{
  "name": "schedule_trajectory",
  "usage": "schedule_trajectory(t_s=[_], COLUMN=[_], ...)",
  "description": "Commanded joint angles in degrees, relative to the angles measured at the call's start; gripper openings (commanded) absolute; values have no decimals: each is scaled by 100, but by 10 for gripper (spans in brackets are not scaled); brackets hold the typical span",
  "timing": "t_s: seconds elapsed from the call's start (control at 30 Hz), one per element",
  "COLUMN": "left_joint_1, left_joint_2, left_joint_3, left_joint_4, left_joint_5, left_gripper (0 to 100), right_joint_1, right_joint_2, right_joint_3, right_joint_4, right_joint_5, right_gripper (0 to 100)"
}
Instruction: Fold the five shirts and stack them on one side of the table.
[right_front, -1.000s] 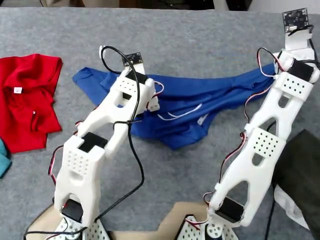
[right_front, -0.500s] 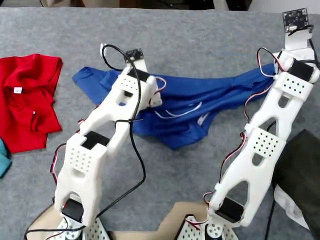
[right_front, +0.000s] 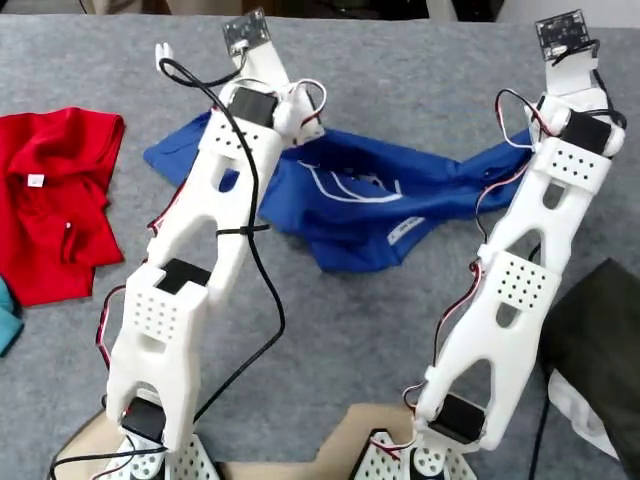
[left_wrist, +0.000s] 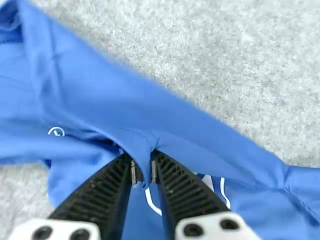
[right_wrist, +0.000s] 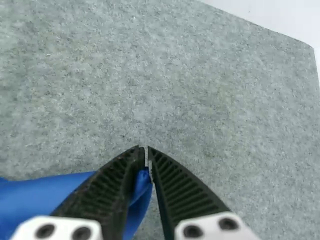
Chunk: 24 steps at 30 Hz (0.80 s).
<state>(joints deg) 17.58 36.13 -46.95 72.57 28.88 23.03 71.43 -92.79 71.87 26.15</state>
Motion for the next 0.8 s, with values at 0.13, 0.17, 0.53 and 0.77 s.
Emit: schedule_trajectory(t_s=[0.13,0.17,0.53,0.77], left_joint_1=[-176,-211,-695,-914], left_joint_2=[-66,-66,-75,-127], left_joint_3=[114,132,-2673,-4378], left_joint_4=[97,26,-202,-18], left_joint_5=[44,44,-79,-149], left_gripper=[19,19,18,18], right_joint_1=[-84,-75,-66,-101], right_joint_2=[-198,-198,-716,-2229], right_joint_3=[-277,-277,-277,-268], right_joint_4=[18,18,264,677], right_joint_5=[35,35,18,-211], right_gripper=[5,5,5,5])
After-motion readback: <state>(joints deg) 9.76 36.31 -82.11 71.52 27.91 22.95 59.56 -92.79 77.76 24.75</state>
